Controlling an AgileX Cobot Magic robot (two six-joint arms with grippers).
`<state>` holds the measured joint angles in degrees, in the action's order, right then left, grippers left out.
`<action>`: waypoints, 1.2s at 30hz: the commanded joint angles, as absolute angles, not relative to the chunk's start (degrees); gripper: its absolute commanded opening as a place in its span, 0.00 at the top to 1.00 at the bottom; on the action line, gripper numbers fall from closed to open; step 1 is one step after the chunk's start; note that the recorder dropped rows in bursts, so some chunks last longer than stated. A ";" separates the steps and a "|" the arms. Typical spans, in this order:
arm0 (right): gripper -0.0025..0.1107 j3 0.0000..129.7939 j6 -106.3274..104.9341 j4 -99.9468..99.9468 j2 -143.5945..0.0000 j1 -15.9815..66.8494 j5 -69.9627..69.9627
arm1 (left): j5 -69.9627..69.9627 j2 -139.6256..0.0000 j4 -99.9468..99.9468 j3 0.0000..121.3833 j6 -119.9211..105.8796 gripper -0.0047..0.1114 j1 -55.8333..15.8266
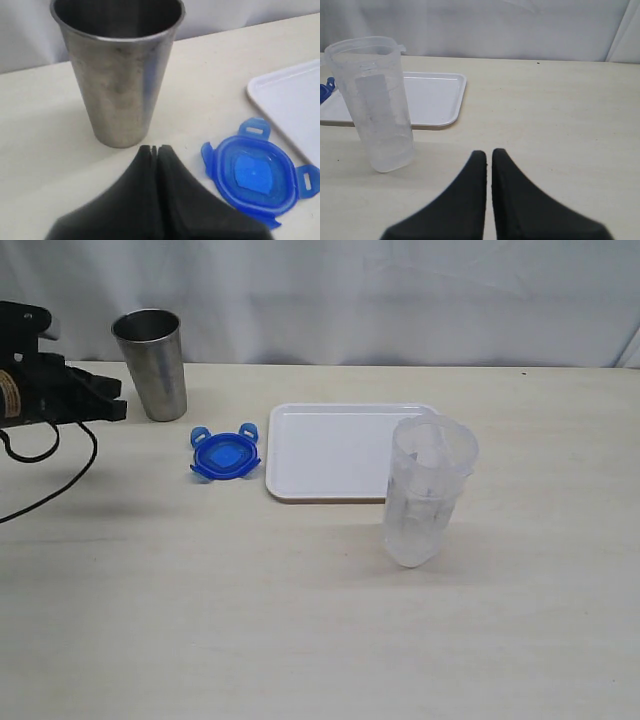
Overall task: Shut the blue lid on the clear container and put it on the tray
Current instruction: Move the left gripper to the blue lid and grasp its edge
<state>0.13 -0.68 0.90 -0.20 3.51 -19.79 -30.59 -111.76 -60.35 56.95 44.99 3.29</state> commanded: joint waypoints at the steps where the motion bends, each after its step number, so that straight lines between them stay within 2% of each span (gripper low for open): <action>1: 0.94 0.00 -0.56 0.83 0.00 3.26 -19.82 | -20.50 -108.97 -62.73 56.14 51.01 0.96 0.31; 6: 0.94 0.00 -0.56 0.83 0.00 3.26 -19.82 | 4.55 -106.67 -63.93 58.56 50.78 0.96 -4.22; 9: 0.94 0.00 -0.56 0.83 0.00 3.26 -19.82 | 8.78 -106.67 -62.99 59.53 51.04 0.96 -4.76; 14: 0.94 0.00 -0.56 0.83 0.00 3.26 -19.82 | 2.63 -107.07 -53.77 57.69 51.04 0.96 -4.92; 21: 0.94 0.00 -0.56 0.83 0.00 3.26 -19.82 | -9.14 -107.07 -53.47 53.66 54.42 0.95 -5.68; 25: 0.94 0.00 -0.56 0.83 0.00 3.26 -19.82 | -14.88 -107.07 -56.29 52.20 55.14 0.86 -6.32; 31: 0.94 0.00 -0.56 0.83 0.00 3.26 -19.82 | -19.00 -107.07 -63.87 51.49 53.55 0.65 -9.87; 36: 0.94 0.00 -0.56 0.83 0.00 3.26 -19.82 | -29.34 -106.85 -86.21 51.85 52.16 0.61 -10.68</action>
